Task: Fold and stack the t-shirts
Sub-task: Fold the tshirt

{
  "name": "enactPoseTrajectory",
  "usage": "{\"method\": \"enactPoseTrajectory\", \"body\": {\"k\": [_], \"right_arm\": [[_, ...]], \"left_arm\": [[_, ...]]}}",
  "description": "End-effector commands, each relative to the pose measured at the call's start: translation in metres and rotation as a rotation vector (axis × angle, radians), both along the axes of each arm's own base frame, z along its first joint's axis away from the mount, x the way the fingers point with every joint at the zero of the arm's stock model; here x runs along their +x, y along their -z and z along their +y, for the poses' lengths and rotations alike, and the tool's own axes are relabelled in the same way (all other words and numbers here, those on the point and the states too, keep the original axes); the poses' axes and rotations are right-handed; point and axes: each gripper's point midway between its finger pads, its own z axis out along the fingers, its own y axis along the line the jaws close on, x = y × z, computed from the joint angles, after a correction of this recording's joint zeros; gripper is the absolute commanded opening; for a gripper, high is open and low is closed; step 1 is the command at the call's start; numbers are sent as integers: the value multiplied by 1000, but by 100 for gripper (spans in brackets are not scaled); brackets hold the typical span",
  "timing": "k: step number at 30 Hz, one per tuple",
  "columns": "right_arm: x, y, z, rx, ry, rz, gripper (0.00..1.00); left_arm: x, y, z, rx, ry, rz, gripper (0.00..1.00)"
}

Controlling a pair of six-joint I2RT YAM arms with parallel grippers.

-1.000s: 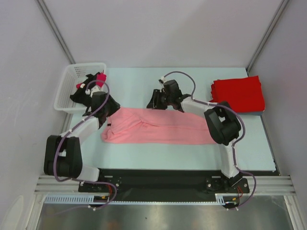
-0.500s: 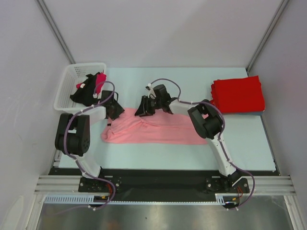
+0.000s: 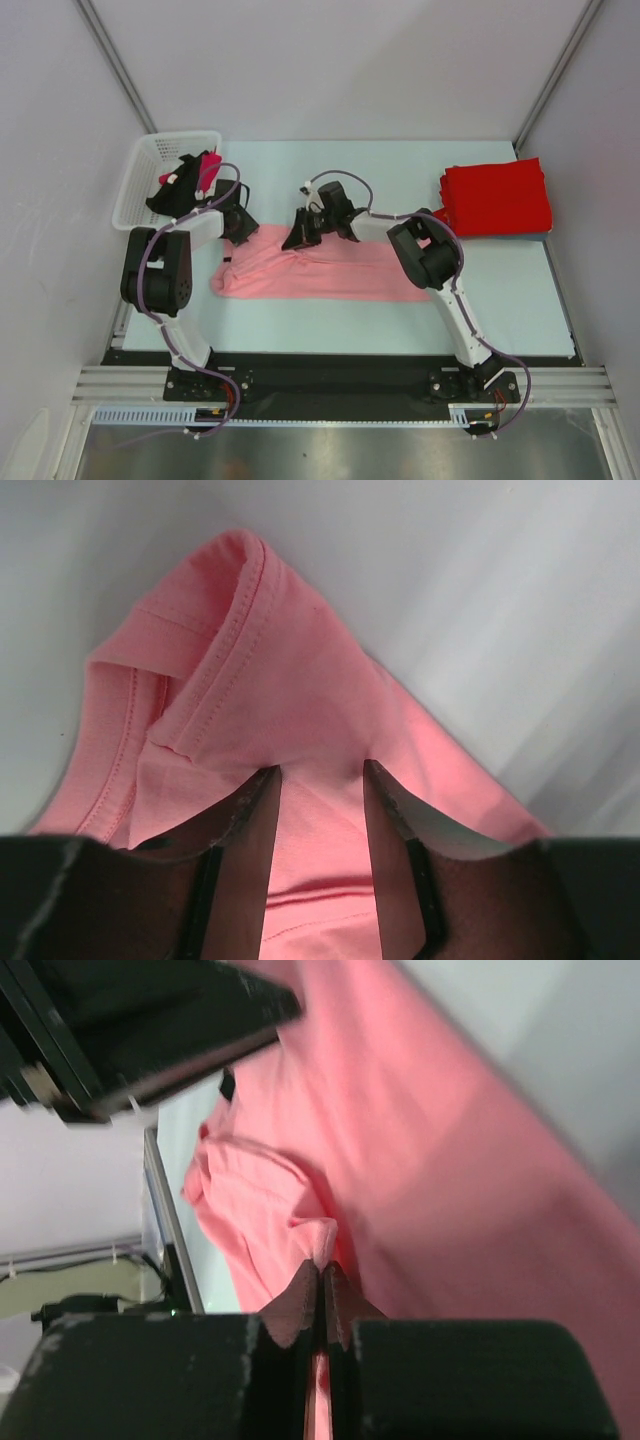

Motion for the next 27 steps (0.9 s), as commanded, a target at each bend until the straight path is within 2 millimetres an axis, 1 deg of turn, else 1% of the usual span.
{"method": "enactPoseTrajectory", "body": {"k": [1,3,4,6,9,10,11,12,14,16,17,18,19,20,21,22,23,24,26,27], "right_arm": [[-11,-47,-3,113,-46,-52,2],[-20,-54,-7,137,-69,-43,4],[-29,-55,-10,142,-76,-30,4],[-38,-56,-15,154,-84,-14,4],[-59,-60,-22,193,-111,7,5],[-62,-69,-24,216,-118,-11,5],[-73,-62,-29,205,-119,20,6],[-76,-62,-32,205,-120,24,7],[-90,-60,-38,199,-130,38,9],[-102,-55,-41,178,-148,51,16],[-104,-55,-43,165,-145,49,26],[-108,-51,-43,143,-158,13,32],[-112,-43,-48,92,-147,31,37],[-104,-47,-49,62,-111,-25,47],[-102,-46,-49,40,-110,-70,52],[-100,-45,-51,12,-97,-67,54],[-96,-48,-51,8,-83,-85,56],[-92,-58,-49,21,-76,-111,56],[-84,-67,-44,34,-61,-145,56],[-81,-69,-41,44,-63,-149,56]], "left_arm": [[-12,19,8,41,-24,69,45],[-12,18,7,36,-22,67,45],[-12,16,7,35,-20,64,45],[-13,15,6,32,-17,63,45],[-16,11,7,36,-20,51,44],[-15,9,9,41,-23,45,44],[-15,7,10,44,-26,35,45],[-18,10,10,47,-26,36,44],[-17,7,10,41,-27,18,45],[-18,8,7,33,-18,17,45],[-19,7,7,32,-13,17,44],[-19,6,7,33,-11,14,44],[-18,1,8,42,-10,-5,44],[-18,-4,8,43,-10,-20,45],[-21,-4,8,49,-5,-26,44],[-21,-7,8,52,-3,-40,45],[-20,-17,8,52,-2,-68,45],[-23,-18,7,55,5,-68,45],[-24,-30,6,54,15,-96,45],[-27,-31,6,54,16,-96,45]]}}
